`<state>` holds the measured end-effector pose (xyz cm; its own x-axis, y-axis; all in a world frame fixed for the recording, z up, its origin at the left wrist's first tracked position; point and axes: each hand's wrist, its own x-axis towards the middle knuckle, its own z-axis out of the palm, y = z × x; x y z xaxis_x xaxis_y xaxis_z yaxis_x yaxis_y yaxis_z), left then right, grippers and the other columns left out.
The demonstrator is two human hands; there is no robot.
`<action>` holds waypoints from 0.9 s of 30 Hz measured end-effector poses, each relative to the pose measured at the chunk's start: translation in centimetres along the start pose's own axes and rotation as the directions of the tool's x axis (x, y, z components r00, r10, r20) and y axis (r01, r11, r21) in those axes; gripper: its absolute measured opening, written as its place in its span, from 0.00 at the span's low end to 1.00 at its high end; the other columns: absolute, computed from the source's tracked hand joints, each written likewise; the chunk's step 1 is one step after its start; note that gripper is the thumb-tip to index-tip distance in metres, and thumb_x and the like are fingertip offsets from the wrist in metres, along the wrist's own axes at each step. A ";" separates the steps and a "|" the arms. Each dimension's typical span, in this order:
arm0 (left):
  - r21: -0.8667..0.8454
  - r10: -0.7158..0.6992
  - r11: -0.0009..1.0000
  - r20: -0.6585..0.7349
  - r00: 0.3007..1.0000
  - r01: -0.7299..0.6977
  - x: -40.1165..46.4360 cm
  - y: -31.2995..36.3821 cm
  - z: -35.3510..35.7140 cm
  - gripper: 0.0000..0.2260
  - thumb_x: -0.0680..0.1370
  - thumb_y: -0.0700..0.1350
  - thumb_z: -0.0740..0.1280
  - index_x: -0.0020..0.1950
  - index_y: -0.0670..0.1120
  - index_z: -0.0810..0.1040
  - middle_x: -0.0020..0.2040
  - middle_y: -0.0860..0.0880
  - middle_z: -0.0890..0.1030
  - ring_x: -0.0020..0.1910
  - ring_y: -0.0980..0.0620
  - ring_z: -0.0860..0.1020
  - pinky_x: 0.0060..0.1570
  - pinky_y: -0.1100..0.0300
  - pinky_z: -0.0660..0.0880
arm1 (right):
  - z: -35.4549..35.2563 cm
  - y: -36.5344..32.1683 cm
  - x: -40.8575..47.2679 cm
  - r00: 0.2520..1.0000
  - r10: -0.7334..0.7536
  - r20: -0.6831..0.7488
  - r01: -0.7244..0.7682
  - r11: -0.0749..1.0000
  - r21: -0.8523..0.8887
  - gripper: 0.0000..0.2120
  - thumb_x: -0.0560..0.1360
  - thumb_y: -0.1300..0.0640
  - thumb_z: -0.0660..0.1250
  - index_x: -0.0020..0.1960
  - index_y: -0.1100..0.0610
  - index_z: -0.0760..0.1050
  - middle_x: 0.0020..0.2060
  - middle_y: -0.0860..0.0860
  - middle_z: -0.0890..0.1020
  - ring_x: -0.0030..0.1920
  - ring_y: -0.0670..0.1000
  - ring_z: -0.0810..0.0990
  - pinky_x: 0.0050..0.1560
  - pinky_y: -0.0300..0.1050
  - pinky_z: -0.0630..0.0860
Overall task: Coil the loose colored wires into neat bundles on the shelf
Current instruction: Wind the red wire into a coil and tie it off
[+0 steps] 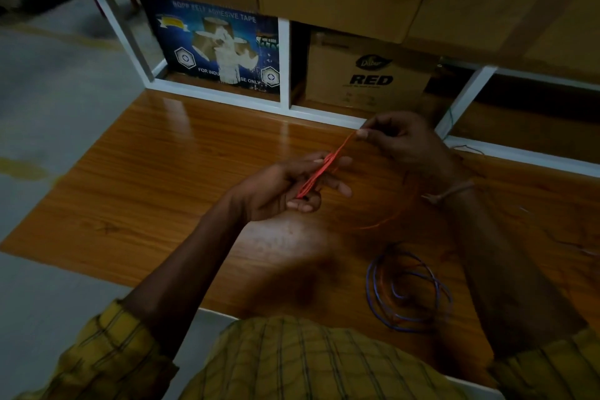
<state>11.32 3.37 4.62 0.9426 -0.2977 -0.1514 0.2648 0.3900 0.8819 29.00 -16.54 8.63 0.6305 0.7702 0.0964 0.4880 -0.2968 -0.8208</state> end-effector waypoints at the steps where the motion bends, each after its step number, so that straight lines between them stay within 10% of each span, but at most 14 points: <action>1: -0.060 0.011 0.998 0.036 0.999 -0.008 0.0 0.0 0.1 0.22 0.89 0.48 0.52 0.81 0.42 0.65 0.67 0.32 0.76 0.31 0.54 0.75 0.27 0.66 0.68 | 0.5 0.6 0.3 1.000 0.002 -0.021 -0.002 0.999 -0.033 0.10 0.80 0.49 0.69 0.51 0.54 0.84 0.41 0.48 0.84 0.40 0.42 0.80 0.42 0.38 0.75; 7: -0.340 0.120 0.937 0.098 0.988 -0.080 0.2 0.6 0.5 0.23 0.89 0.48 0.47 0.83 0.42 0.62 0.68 0.33 0.75 0.31 0.58 0.75 0.28 0.66 0.60 | 4.9 3.1 -0.6 0.972 0.230 0.050 -0.236 0.954 0.185 0.13 0.85 0.52 0.62 0.54 0.60 0.81 0.42 0.61 0.81 0.38 0.58 0.79 0.33 0.45 0.78; 11: -0.477 0.192 0.863 0.005 0.981 -0.166 1.2 0.8 0.3 0.22 0.89 0.48 0.49 0.80 0.41 0.67 0.72 0.31 0.73 0.32 0.57 0.76 0.28 0.68 0.64 | 9.6 3.2 -1.9 0.904 0.383 0.190 -0.427 0.819 0.383 0.19 0.85 0.42 0.57 0.51 0.56 0.77 0.37 0.56 0.78 0.31 0.52 0.78 0.24 0.38 0.66; 20: -0.598 0.192 0.738 -0.260 0.946 -0.313 3.5 0.7 -1.3 0.19 0.88 0.48 0.57 0.78 0.44 0.68 0.77 0.29 0.67 0.56 0.39 0.85 0.47 0.55 0.85 | 12.9 0.1 -3.7 0.868 0.328 0.374 -0.398 0.909 0.126 0.09 0.85 0.53 0.60 0.59 0.58 0.67 0.30 0.51 0.81 0.21 0.49 0.74 0.23 0.38 0.68; 27: -0.241 0.165 0.921 -0.468 0.868 -0.305 4.7 -0.9 -1.7 0.18 0.89 0.48 0.55 0.80 0.48 0.66 0.78 0.35 0.66 0.67 0.33 0.80 0.65 0.44 0.79 | 10.4 -2.0 -3.8 0.791 0.330 0.516 -0.415 0.908 0.054 0.08 0.86 0.52 0.58 0.56 0.56 0.70 0.35 0.56 0.84 0.22 0.50 0.73 0.23 0.40 0.61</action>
<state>15.87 3.04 2.34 0.9572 0.2141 -0.1947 0.0052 0.6599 0.7513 19.33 -12.96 4.09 0.3482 0.8022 -0.4850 0.1493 -0.5582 -0.8161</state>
